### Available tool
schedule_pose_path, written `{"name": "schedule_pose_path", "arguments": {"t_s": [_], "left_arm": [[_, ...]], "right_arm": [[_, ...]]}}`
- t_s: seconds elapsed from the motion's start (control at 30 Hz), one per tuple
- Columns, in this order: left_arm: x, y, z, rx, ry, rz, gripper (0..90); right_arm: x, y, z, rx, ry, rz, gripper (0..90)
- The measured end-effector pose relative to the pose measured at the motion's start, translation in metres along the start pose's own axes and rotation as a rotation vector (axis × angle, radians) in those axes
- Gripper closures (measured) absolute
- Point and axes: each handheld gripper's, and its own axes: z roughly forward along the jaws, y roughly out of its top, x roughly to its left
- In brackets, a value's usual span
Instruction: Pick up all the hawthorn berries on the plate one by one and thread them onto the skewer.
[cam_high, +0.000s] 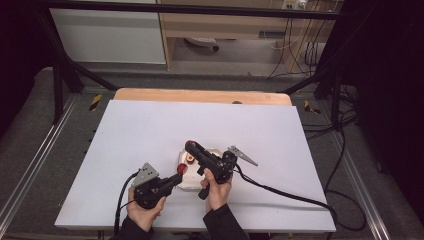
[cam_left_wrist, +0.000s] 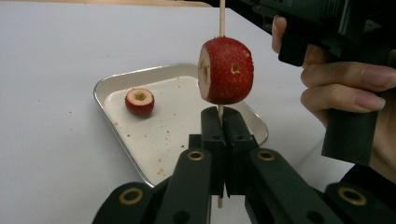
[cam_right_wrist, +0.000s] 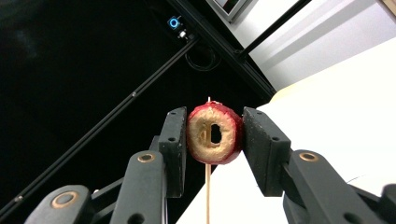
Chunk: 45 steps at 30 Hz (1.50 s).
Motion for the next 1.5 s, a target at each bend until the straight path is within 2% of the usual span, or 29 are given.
{"name": "schedule_pose_path", "arguments": {"t_s": [0.13, 0.3, 0.67, 1.0, 1.5], "left_arm": [[0.001, 0.0, 0.001, -0.002, -0.016, -0.01, 88.7], [0.003, -0.001, 0.002, 0.006, -0.03, -0.027, 88.7], [0.002, -0.001, 0.001, 0.001, -0.027, 0.019, 88.9], [0.003, -0.001, 0.002, 0.01, -0.028, 0.033, 88.9], [0.003, 0.0, 0.002, 0.002, -0.032, 0.041, 88.8]], "right_arm": [[0.0, -0.002, 0.0, -0.003, 0.004, 0.002, 62.3], [0.002, -0.004, -0.002, -0.007, 0.009, -0.027, 62.4], [0.003, -0.005, -0.005, 0.029, 0.013, -0.069, 62.7], [0.0, -0.008, -0.008, 0.041, 0.012, -0.043, 62.7], [-0.001, -0.015, -0.011, 0.073, 0.007, -0.034, 62.6]]}}
